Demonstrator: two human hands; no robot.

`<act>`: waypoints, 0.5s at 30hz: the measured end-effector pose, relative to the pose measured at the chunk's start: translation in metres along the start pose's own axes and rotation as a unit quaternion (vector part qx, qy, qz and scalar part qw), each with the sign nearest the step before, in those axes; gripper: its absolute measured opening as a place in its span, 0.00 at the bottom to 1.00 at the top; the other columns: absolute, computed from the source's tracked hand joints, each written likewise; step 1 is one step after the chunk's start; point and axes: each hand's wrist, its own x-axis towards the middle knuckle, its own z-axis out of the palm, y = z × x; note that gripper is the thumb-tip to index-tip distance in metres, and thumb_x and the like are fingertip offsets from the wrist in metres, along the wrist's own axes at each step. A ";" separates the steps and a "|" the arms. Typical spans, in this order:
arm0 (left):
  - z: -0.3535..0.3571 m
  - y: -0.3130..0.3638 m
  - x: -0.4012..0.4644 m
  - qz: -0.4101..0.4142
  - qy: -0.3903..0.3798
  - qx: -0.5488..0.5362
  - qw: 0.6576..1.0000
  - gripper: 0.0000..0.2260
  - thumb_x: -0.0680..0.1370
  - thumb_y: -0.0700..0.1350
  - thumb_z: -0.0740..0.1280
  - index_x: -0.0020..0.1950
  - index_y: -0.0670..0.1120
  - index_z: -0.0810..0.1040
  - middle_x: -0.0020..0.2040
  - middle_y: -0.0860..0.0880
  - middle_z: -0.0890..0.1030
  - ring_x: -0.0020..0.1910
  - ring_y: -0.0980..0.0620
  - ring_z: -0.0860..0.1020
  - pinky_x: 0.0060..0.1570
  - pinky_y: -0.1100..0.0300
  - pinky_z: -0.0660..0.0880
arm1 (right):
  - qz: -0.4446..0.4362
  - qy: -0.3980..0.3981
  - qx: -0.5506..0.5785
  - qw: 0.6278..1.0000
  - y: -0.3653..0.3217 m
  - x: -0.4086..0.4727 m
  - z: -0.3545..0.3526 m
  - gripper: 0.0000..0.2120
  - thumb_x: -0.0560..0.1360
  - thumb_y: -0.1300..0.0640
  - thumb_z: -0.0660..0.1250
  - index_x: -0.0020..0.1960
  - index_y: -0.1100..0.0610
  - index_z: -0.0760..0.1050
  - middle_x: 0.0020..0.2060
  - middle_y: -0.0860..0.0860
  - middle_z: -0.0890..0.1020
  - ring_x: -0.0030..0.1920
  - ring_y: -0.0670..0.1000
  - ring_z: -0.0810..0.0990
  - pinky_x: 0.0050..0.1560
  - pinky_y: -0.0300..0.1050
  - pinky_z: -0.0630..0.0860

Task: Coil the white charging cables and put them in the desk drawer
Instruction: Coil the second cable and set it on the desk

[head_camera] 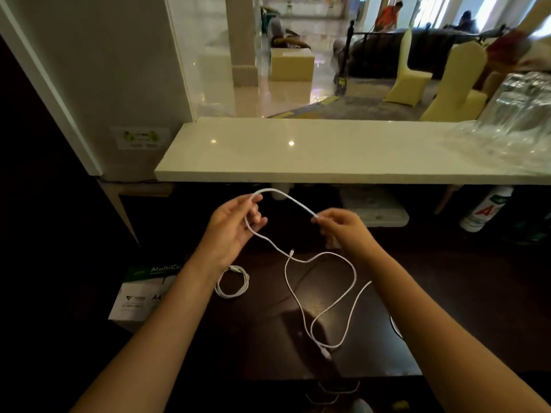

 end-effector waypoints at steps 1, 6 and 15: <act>-0.001 0.007 0.002 0.002 -0.015 -0.036 0.999 0.12 0.79 0.37 0.55 0.52 0.43 0.78 0.32 0.55 0.78 0.31 0.60 0.75 0.45 0.62 0.78 | 0.010 -0.034 -0.037 0.999 0.008 -0.002 0.003 0.07 0.77 0.63 0.62 0.46 0.63 0.78 0.27 0.54 0.70 0.20 0.43 0.68 0.22 0.34 0.66; -0.002 0.020 0.003 0.022 -0.055 0.039 0.997 0.15 0.80 0.38 0.53 0.60 0.46 0.76 0.39 0.53 0.81 0.35 0.59 0.76 0.40 0.65 0.76 | -0.029 -0.079 -0.313 0.946 0.000 -0.008 0.018 0.11 0.77 0.61 0.59 0.52 0.61 0.79 0.38 0.54 0.79 0.35 0.46 0.75 0.36 0.36 0.70; 0.016 0.010 -0.003 -0.022 -0.089 0.293 0.952 0.14 0.81 0.40 0.52 0.51 0.43 0.78 0.36 0.49 0.79 0.34 0.56 0.77 0.31 0.66 0.67 | -0.295 -0.197 -0.364 0.861 -0.080 -0.034 0.032 0.14 0.71 0.67 0.64 0.54 0.56 0.80 0.46 0.50 0.84 0.44 0.40 0.78 0.47 0.34 0.74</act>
